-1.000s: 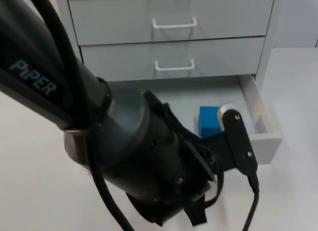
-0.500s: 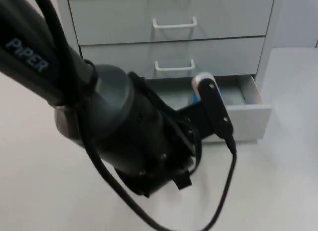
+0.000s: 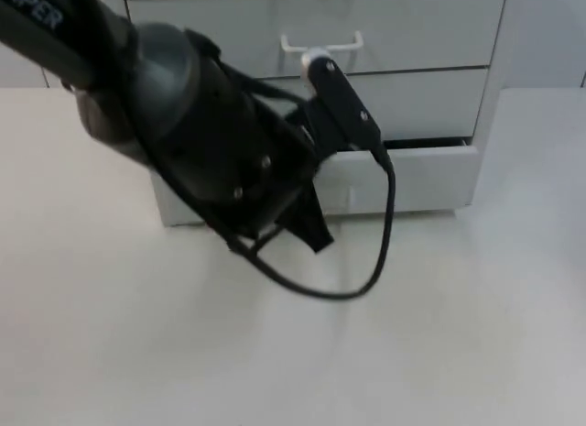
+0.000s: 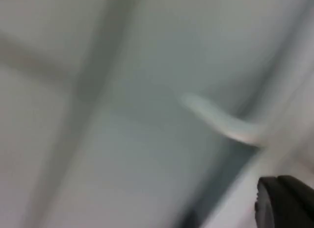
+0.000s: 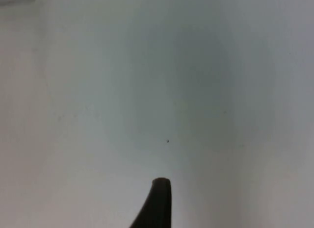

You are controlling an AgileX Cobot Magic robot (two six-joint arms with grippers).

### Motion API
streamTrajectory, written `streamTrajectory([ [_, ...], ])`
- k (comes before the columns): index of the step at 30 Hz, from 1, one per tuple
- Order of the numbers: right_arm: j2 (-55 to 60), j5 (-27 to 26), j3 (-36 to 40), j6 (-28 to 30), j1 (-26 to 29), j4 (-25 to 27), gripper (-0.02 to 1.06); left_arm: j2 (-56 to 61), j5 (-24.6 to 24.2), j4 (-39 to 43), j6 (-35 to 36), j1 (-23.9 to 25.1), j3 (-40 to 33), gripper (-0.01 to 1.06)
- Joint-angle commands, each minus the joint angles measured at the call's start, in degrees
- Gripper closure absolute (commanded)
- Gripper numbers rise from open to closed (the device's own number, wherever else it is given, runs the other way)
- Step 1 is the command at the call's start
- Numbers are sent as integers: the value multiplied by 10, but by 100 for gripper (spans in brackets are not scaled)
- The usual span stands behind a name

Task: Open the drawer with the left hand, place the block into the drawer with the right hand, then close the drawer with the left hand.

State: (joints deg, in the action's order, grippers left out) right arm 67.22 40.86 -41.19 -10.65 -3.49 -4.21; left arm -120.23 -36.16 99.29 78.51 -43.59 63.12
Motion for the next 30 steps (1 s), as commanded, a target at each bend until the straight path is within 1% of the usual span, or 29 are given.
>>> streamTrajectory([
  [1,-5,-2,2,0,3,-1,26,-3,-2,7,10,22,19,105],
  [6,-5,-2,2,0,3,-1,26,-22,-1,7,8,37,35,105],
  [14,-5,-3,2,0,3,-1,26,-27,-3,7,8,32,34,105],
  [15,-5,-3,2,0,3,-1,26,-25,-9,-3,-2,29,34,105],
  [17,-5,-3,2,0,3,-1,26,-20,-9,-58,-49,19,34,105],
  [18,-5,-3,2,0,3,-1,26,-20,-9,-58,-49,19,34,105],
  [19,-5,-3,2,0,3,-1,26,-18,-9,-77,-72,15,34,105],
  [20,-5,-3,2,0,3,-1,26,-15,-7,-89,-80,11,34,105],
  [22,-5,-3,2,0,3,0,26,-14,-5,-89,-81,10,34,105],
  [25,-5,-2,2,0,3,1,26,-14,11,-82,-80,10,34,105],
  [27,-5,-1,2,0,3,1,26,-15,11,-56,-68,11,34,105],
  [28,-5,-1,2,0,3,1,26,-15,11,-56,-68,11,34,105],
  [30,-5,-1,2,0,3,1,26,-15,11,-27,-33,14,34,105],
])
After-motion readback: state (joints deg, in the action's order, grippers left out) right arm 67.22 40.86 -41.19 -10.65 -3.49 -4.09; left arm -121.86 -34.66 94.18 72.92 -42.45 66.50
